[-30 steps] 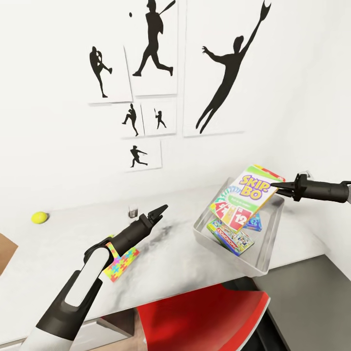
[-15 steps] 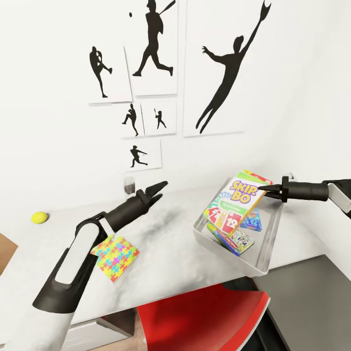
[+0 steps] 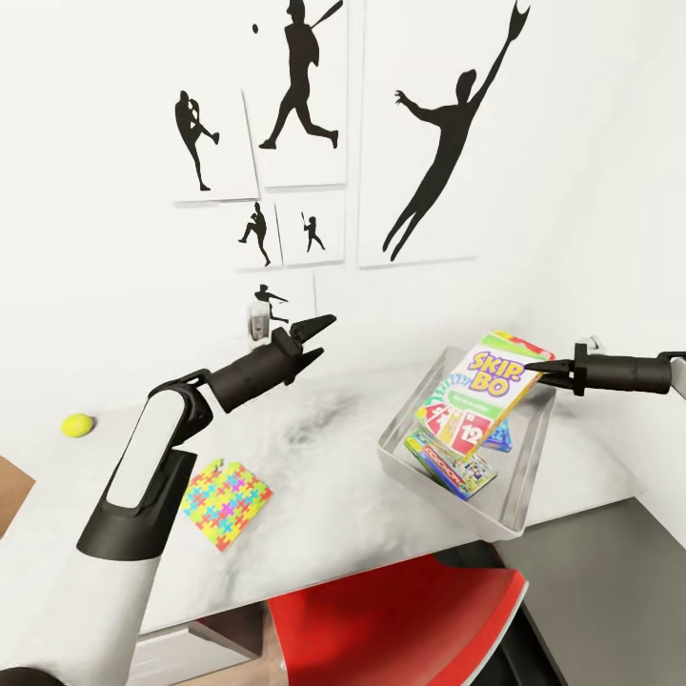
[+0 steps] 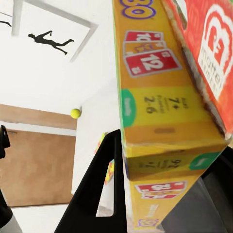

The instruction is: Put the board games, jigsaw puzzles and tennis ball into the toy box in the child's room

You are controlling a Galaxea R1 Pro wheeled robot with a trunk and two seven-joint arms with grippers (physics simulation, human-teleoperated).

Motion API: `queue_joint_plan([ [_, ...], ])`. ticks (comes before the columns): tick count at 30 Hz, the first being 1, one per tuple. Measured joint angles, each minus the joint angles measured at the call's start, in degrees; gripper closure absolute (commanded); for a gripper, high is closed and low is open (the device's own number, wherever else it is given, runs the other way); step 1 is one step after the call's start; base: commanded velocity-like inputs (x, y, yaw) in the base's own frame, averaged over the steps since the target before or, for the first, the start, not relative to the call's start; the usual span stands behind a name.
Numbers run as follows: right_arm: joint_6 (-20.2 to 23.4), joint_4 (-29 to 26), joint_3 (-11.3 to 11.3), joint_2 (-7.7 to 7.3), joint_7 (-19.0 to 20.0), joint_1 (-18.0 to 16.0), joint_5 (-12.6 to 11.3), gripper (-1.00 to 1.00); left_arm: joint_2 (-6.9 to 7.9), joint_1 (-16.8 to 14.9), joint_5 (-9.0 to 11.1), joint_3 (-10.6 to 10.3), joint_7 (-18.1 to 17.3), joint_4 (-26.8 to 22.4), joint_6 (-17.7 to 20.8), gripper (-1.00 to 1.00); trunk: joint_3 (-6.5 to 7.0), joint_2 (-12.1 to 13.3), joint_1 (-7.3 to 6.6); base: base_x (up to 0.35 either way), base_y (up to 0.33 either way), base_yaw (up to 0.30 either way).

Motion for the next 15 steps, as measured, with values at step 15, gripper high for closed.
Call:
queue_joint_plan([
  [15, 0.0, 0.3, -0.1, -2.33, 2.6, -0.8, -0.1, 1.00, 0.13, -4.4, 8.9, 0.6, 7.4, 0.0, 0.4, -1.00, -1.07, 0.0, 0.00, 0.000, 0.000, 0.000],
])
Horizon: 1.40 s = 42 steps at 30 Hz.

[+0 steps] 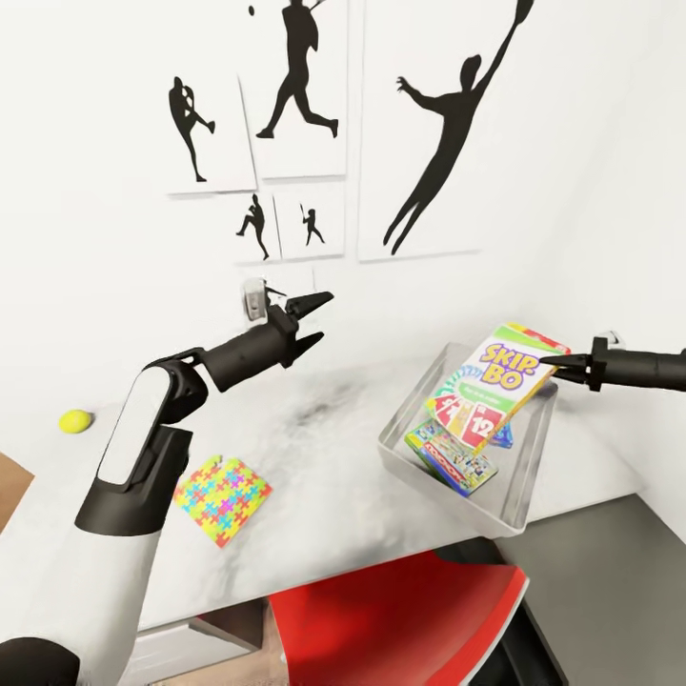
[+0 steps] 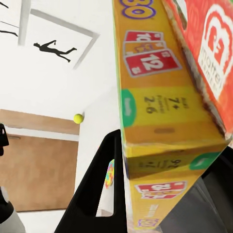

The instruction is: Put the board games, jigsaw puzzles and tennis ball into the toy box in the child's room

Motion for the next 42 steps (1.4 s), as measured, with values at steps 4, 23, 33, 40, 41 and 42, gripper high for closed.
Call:
queue_joint_plan([
  [4, -0.2, 0.2, 0.0, -0.01, 0.7, -0.9, 0.1, 1.00, -0.26, -2.7, 3.0, 0.0, 1.4, 0.0, 0.0, -1.00, -0.37, 0.0, 0.00, 0.000, 0.000, 0.000],
  [23, -0.6, 0.1, -0.1, -0.14, 0.8, -1.2, 0.0, 1.00, -0.25, -4.0, 4.5, 0.0, 1.6, 0.0, 0.0, -1.00, -2.15, 0.0, 0.00, 0.000, 0.000, 0.000],
  [33, -0.6, -0.1, 0.0, -0.21, 0.8, -1.2, 0.0, 1.00, -0.52, -6.1, 6.5, -0.2, 5.5, 0.0, 0.1, -1.00, -3.09, 0.0, 0.00, 0.000, 0.000, 0.000],
  [40, -0.6, -0.2, 0.0, -0.20, 0.8, -1.2, 0.0, 1.00, -0.87, -6.6, 7.3, -0.3, 6.7, 0.0, 0.1, -1.00, -3.74, 0.0, 0.00, 0.000, 0.000, 0.000],
  [41, -0.6, -0.2, 0.0, -0.19, 0.8, -1.2, 0.0, 1.00, -0.89, -6.6, 7.4, -0.3, 6.8, 0.0, 0.1, -1.00, -3.84, 0.0, 0.00, 0.000, 0.000, 0.000],
  [42, -0.6, -0.2, -0.1, -0.18, 0.8, -1.2, 0.0, 1.00, -0.91, -6.7, 7.4, -0.3, 6.8, 0.0, 0.1, -1.00, -3.93, 0.0, 0.00, 0.000, 0.000, 0.000],
])
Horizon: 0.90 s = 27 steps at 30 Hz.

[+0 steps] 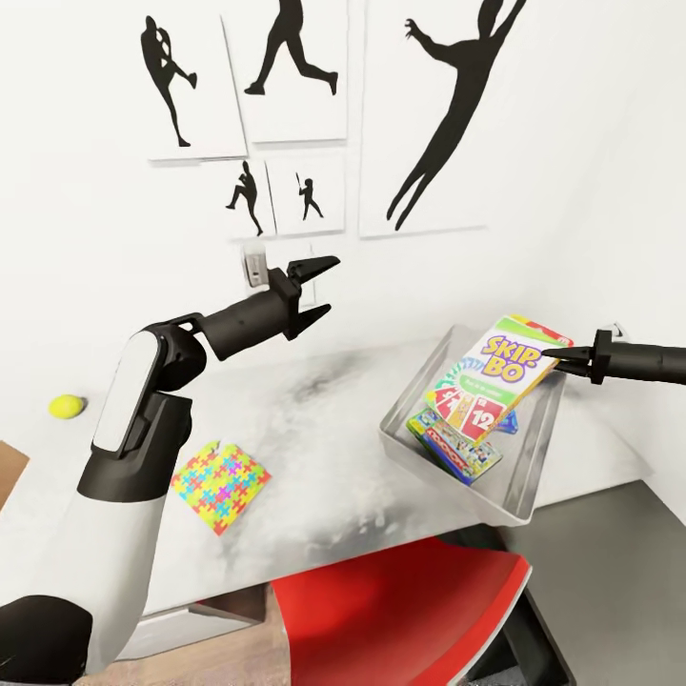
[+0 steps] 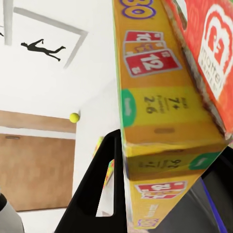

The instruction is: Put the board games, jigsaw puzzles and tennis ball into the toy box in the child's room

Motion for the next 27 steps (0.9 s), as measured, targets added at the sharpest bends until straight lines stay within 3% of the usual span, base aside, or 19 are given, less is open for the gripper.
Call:
queue_joint_plan([
  [22, -0.1, -0.1, 0.0, 0.04, 0.0, -0.1, 0.0, 1.00, -0.08, -0.8, 0.3, -0.2, 1.3, 0.0, 0.0, -1.00, -2.06, 0.0, 0.00, 0.000, 0.000, 0.000],
  [27, -0.3, 0.0, -0.1, 0.03, -0.1, -1.9, 0.0, 1.00, -0.08, -1.1, 0.3, -0.2, 1.4, 0.0, 0.0, -1.00, -2.53, 0.0, 0.00, 0.000, 0.000, 0.000],
])
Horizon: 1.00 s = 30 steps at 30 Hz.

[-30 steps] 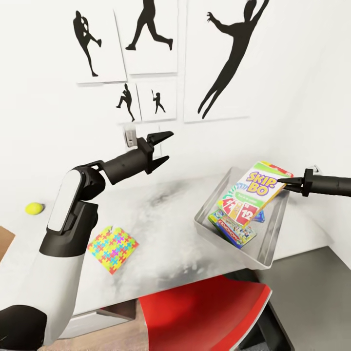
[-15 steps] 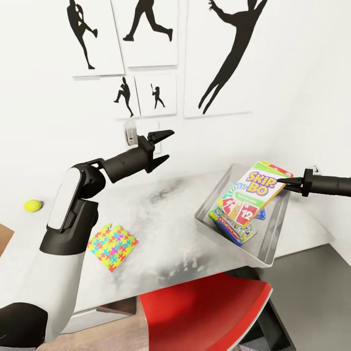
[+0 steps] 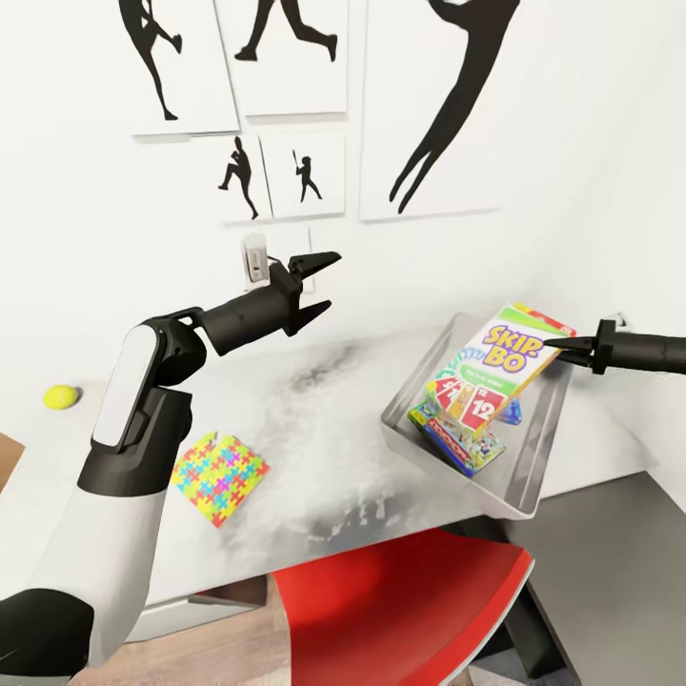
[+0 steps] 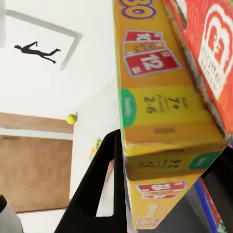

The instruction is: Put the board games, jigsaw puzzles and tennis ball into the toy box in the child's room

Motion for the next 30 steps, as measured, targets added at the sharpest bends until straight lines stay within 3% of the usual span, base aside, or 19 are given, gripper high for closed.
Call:
queue_joint_plan([
  [7, -0.9, 0.1, 0.1, -0.06, -0.2, -2.0, 0.5, 1.00, 0.00, -0.8, 0.1, 0.0, 0.1, 0.0, 0.0, -1.00, -0.66, 0.0, 0.00, 0.000, 0.000, 0.000],
  [16, -1.4, 0.2, 0.1, -0.08, -0.3, -3.3, 4.2, 1.00, 0.00, -1.2, 0.2, 0.0, 0.1, 0.0, 0.0, -1.00, -1.50, 0.0, 0.00, 0.000, 0.000, 0.000],
  [30, -4.8, 0.4, 0.2, -0.17, 0.0, -3.5, 5.4, 1.00, 0.00, -1.3, 0.2, 0.0, 0.1, 0.0, 0.0, -1.00, -2.81, 0.0, 0.00, 0.000, 0.000, 0.000],
])
